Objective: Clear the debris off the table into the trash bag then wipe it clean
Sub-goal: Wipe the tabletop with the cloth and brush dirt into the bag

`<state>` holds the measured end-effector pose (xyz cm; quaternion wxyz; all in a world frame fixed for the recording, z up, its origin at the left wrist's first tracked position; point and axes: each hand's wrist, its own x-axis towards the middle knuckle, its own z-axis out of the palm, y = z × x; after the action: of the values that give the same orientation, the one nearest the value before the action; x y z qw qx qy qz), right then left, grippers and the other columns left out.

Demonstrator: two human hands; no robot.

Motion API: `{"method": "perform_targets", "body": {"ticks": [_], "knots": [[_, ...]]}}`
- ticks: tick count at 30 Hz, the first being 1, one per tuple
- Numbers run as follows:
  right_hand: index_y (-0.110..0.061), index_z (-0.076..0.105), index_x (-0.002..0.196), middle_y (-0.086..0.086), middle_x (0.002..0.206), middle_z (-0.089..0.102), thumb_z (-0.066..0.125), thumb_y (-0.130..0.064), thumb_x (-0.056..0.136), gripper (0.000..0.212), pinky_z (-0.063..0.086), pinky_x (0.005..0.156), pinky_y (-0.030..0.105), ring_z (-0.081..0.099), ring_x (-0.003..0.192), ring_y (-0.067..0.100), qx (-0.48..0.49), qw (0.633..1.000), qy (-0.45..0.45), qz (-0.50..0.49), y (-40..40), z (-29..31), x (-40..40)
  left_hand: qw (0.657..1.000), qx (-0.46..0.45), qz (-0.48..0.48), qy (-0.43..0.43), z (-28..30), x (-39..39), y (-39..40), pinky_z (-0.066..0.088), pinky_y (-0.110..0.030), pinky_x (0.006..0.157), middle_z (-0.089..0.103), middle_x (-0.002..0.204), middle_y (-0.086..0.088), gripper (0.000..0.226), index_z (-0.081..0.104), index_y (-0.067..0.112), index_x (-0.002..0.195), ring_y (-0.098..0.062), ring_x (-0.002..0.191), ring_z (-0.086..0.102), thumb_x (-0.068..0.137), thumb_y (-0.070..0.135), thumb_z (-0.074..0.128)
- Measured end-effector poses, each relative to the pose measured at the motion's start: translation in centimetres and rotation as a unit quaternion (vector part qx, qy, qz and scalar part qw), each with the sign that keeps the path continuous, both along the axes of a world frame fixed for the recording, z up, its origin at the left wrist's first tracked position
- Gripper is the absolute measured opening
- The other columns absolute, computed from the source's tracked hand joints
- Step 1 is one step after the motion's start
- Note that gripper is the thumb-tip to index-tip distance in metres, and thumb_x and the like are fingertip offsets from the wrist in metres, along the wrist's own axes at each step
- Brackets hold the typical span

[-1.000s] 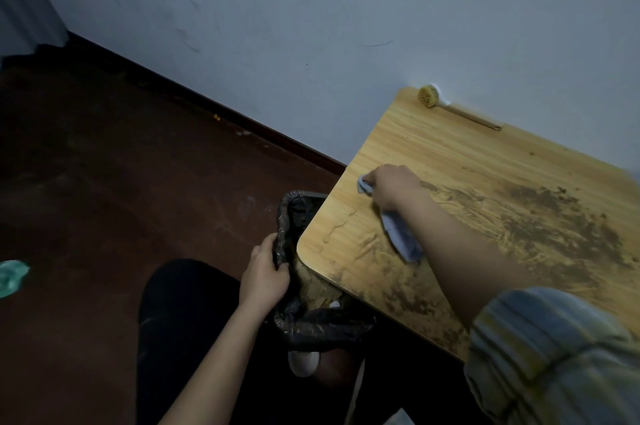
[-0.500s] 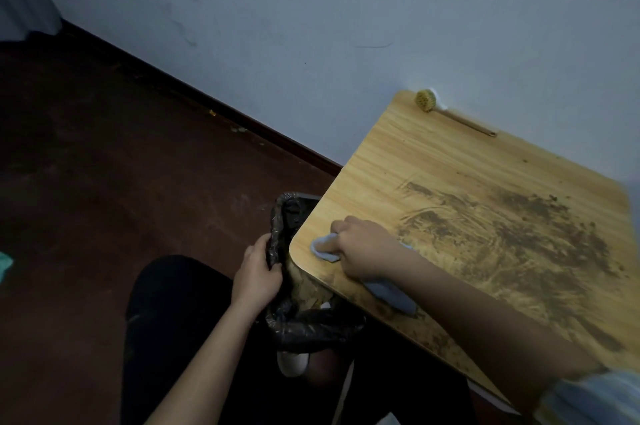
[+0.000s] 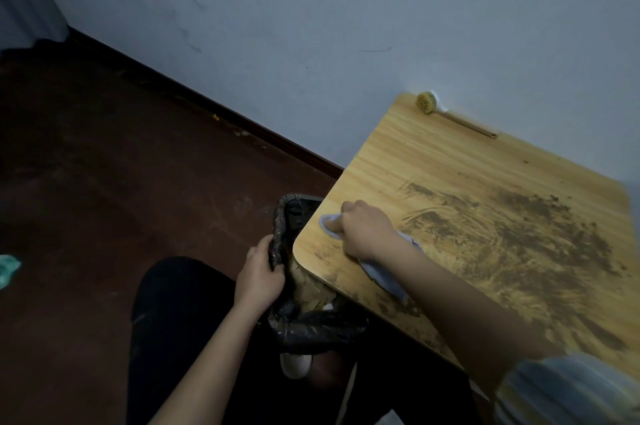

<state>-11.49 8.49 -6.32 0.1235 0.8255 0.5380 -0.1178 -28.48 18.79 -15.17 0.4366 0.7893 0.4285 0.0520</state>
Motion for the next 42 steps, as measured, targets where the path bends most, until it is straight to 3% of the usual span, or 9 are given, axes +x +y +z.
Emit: {"method": "perform_targets", "body": {"ticks": [3,6,9,15,24,30,36,39,42], "knots": [[-0.022,0.053,0.130,0.012,0.104,0.045,0.043,-0.006,0.096,0.039,0.035,0.064,0.037,0.044,0.092,0.030,-0.005,0.997,0.016,0.079,-1.6,-0.5,-1.5,1.000,-0.005,-0.001,-0.002,0.0,0.0,-0.1,0.043,-0.034,0.089,0.047,0.132,-0.005,0.058,0.037,0.029,0.141,-0.027,0.116,0.053,0.087,0.013,0.056],[-0.028,0.057,0.129,0.006,0.096,0.043,0.044,-0.006,0.096,0.042,0.034,0.062,0.036,0.046,0.093,0.030,0.000,0.992,0.073,0.105,-2.5,-0.2,-1.8,1.000,-0.007,-0.005,0.001,0.0,0.0,-0.1,0.044,-0.035,0.090,0.046,0.133,-0.005,0.058,0.036,0.028,0.142,-0.027,0.116,0.053,0.089,0.014,0.055],[-0.032,0.061,0.125,0.005,0.099,0.046,0.043,-0.009,0.097,0.041,0.035,0.063,0.036,0.044,0.093,0.029,0.031,0.994,0.088,0.065,-1.6,0.7,-0.7,1.000,-0.004,-0.009,-0.001,0.2,-0.1,-0.3,0.046,-0.037,0.091,0.046,0.132,-0.005,0.058,0.036,0.028,0.142,-0.027,0.116,0.052,0.089,0.013,0.055],[-0.018,0.060,0.113,0.009,0.108,0.048,0.043,-0.008,0.096,0.027,0.031,0.068,0.037,0.043,0.096,0.029,0.028,0.999,0.005,-0.036,1.9,0.3,-0.6,1.000,-0.005,-0.004,-0.002,0.5,-0.1,-0.5,0.045,-0.035,0.091,0.045,0.133,-0.004,0.058,0.035,0.029,0.142,-0.026,0.118,0.051,0.089,0.013,0.055],[-0.021,0.066,0.113,0.002,0.117,0.054,0.044,-0.005,0.096,0.032,0.038,0.072,0.038,0.044,0.098,0.026,0.019,0.989,0.026,0.147,-0.7,-0.8,-1.9,1.000,-0.006,-0.002,-0.008,0.2,0.0,-0.3,0.043,-0.034,0.091,0.046,0.133,-0.004,0.059,0.036,0.030,0.141,-0.026,0.117,0.052,0.088,0.013,0.056],[-0.031,0.070,0.112,-0.004,0.115,0.059,0.050,-0.002,0.091,0.042,0.040,0.072,0.039,0.043,0.093,0.024,-0.003,0.978,0.074,0.195,-2.5,0.2,-1.3,1.000,-0.008,-0.005,0.000,0.1,-0.1,-0.2,0.044,-0.035,0.092,0.044,0.136,-0.005,0.059,0.035,0.030,0.142,-0.027,0.119,0.051,0.089,0.014,0.055],[-0.028,0.070,0.113,-0.002,0.117,0.057,0.046,-0.006,0.093,0.038,0.040,0.074,0.038,0.042,0.096,0.026,0.041,0.993,0.081,0.078,-1.7,1.3,-0.2,1.000,-0.005,-0.006,-0.005,0.1,-0.2,-0.4,0.043,-0.031,0.084,0.045,0.133,-0.003,0.058,0.035,0.030,0.142,-0.025,0.115,0.052,0.089,0.014,0.055],[-0.022,0.064,0.104,0.004,0.095,0.049,0.040,-0.007,0.097,0.029,0.028,0.067,0.037,0.034,0.085,0.025,0.032,0.998,0.051,-0.010,-0.7,1.4,0.0,1.000,-0.004,-0.008,0.001,0.2,-0.2,-0.6,0.044,-0.034,0.087,0.045,0.134,-0.004,0.059,0.035,0.029,0.142,-0.026,0.117,0.052,0.089,0.014,0.055],[-0.016,0.054,0.083,0.002,0.077,0.033,0.040,-0.003,0.093,0.021,0.027,0.063,0.037,0.035,0.083,0.026,0.013,0.999,0.044,-0.015,-0.4,0.9,-0.6,1.000,-0.004,-0.009,-0.003,0.4,-0.3,-0.6,0.043,-0.035,0.089,0.046,0.132,-0.003,0.058,0.037,0.031,0.140,-0.027,0.115,0.053,0.088,0.013,0.055]]}}
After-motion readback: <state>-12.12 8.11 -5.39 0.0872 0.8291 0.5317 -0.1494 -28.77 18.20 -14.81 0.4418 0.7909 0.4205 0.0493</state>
